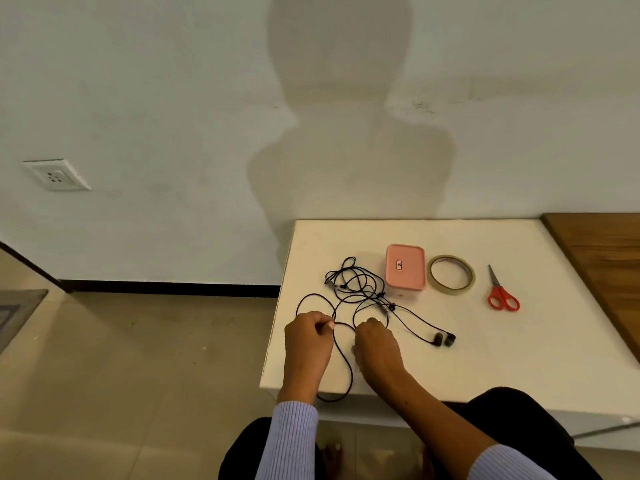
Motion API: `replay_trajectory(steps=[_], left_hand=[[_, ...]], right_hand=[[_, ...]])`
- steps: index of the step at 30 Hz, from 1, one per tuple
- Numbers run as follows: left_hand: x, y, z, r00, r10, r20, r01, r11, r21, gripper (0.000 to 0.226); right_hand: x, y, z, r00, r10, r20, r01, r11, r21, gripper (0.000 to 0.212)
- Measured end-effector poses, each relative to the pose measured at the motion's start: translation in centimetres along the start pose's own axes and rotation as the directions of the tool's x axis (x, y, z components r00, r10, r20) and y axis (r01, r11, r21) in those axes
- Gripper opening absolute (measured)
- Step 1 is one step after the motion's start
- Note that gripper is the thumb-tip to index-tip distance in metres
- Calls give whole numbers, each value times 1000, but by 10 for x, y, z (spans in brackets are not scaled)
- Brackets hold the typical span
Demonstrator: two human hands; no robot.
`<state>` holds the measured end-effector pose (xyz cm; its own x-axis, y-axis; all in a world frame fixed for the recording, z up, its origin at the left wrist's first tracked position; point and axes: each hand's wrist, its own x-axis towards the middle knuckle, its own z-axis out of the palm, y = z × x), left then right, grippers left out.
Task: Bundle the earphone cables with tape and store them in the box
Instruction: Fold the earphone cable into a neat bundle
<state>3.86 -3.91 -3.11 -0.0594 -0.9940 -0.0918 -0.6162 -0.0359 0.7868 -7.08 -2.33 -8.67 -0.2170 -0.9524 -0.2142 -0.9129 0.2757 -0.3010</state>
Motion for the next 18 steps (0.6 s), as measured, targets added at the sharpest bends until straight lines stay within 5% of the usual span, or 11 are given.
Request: replay_trajectory(steps=[5,9,15,18], left_hand=[[2,0,0,1000,-16,11,16,1000,8,18],[2,2,2,998,-30,54,29,999,17,18],[1,20,11,959,-138,250,229,894,-384,30],[0,30,18,941,-58,332,222,849,-480,29]], right_hand=[[1,5,-6,998,44,-44,-35,983,181,15],[2,12,-24,973,210,-93,-126,826,549,20],[-16,22,-65,963,208,-172,9,612,791,19],[-34,20,-68,978,113,-173,70,604,794,12]])
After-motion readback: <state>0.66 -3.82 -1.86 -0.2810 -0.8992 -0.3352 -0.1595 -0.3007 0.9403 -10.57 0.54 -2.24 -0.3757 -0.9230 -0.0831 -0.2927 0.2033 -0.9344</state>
